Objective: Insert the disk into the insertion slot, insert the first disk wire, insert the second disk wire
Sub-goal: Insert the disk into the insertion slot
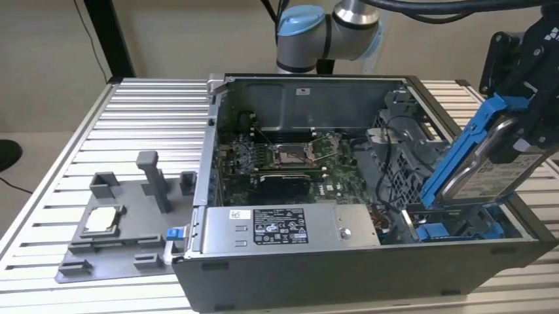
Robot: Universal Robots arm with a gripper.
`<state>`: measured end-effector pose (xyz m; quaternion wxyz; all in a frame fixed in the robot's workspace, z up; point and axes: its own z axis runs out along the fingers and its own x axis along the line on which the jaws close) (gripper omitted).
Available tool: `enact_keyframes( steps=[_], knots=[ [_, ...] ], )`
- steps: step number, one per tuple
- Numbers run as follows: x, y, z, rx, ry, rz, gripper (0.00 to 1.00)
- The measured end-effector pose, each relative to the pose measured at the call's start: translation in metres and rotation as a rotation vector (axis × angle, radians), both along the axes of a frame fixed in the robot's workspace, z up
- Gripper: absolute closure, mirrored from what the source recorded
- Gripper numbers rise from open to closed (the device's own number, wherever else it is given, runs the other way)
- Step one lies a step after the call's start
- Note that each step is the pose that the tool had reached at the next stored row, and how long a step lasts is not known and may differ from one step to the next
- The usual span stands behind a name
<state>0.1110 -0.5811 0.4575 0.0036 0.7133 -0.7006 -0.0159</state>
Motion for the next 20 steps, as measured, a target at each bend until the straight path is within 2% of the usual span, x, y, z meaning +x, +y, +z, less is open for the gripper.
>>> enact_keyframes(
  steps=[9, 20],
  knots=[
    [0.0000, -0.0018, -0.0133, 0.0021, 0.0000, 0.003, 1.00],
    [0.0001, -0.0019, -0.0229, 0.0053, 0.0000, -0.012, 1.00]
  ],
)
